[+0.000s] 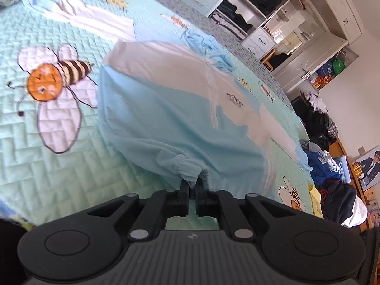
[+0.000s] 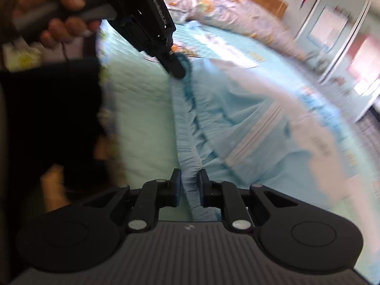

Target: Fold clothes

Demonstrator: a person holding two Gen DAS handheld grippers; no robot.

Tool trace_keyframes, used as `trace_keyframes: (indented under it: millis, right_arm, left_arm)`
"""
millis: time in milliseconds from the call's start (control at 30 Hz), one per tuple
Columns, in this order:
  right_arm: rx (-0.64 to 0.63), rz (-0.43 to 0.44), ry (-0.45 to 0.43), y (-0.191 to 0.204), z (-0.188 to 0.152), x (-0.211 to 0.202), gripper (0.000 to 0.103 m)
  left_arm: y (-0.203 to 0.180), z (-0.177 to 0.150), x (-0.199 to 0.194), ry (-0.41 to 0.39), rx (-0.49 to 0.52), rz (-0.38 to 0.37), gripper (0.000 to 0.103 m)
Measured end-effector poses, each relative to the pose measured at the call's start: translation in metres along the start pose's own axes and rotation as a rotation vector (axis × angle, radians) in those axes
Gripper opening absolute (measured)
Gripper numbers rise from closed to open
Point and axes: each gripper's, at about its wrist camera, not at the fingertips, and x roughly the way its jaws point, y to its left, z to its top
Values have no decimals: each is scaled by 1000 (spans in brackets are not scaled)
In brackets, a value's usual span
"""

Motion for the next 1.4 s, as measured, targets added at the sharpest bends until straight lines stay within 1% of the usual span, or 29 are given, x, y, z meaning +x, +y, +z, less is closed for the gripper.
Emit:
trace_keyframes:
  millis: [67,167,300,400,500,533,567,600,633,700,733,800,833,900,967,1000,1067,1133,1233,1367,1400]
  right_arm:
    - [5,42,19,2,0,3,17]
    - [-6,93,49,10,0,10,17]
    - [-32,103,74,21,-2,15,17]
    - [-25,110,69,23,-3,12,17]
    - [-20,122,61,25,-2,12,17]
    - [-24,121,56,26,-2,12,17]
    - [-29,117,54,27,-2,12,17]
    - [-28,117,60,27,-3,12,19]
    - [-26,114,59,26,-4,10,25]
    - [-18,113,60,23,-7,4,34]
    - [-17,121,61,21,-7,2,43]
    - [21,128,39,15,-8,-6,51]
    - [43,130,26,12,-8,-10,51]
    - [122,148,-24,3,-8,-17,52]
    - [200,180,-69,-6,-4,-19,53]
    - [223,197,-94,-8,0,-18,54]
    - [242,227,-142,-5,10,-12,60]
    - [252,247,-184,3,23,-1,63]
    - [291,287,-203,15,44,24,63]
    - [371,334,-165,23,62,56,63]
    - [379,326,-162,24,65,60,63]
  left_arm:
    - [5,-5,-7,8,-6,25,5]
    - [15,-14,-9,47,-24,61,5]
    - [27,-23,-9,73,-47,86,6]
    - [32,-25,-11,70,-58,100,7]
    - [35,-24,-15,41,-72,115,7]
    - [36,-22,-17,30,-77,119,8]
    - [37,-21,-18,32,-80,117,11]
    - [38,-20,-19,38,-82,112,13]
    - [39,-20,-19,50,-86,104,13]
    - [41,-22,-19,77,-89,96,17]
    - [42,-23,-20,86,-92,92,18]
    - [46,-26,-22,104,-101,78,21]
    - [48,-27,-24,102,-107,73,22]
    - [51,-26,-28,89,-119,68,28]
    - [53,-25,-32,69,-127,62,32]
    - [53,-23,-34,54,-125,60,36]
    - [53,-18,-35,27,-121,58,43]
    - [52,-13,-35,7,-118,73,45]
    - [54,-7,-35,-12,-132,81,48]
    - [56,-3,-40,-32,-128,79,54]
    - [57,-2,-41,-32,-119,87,55]
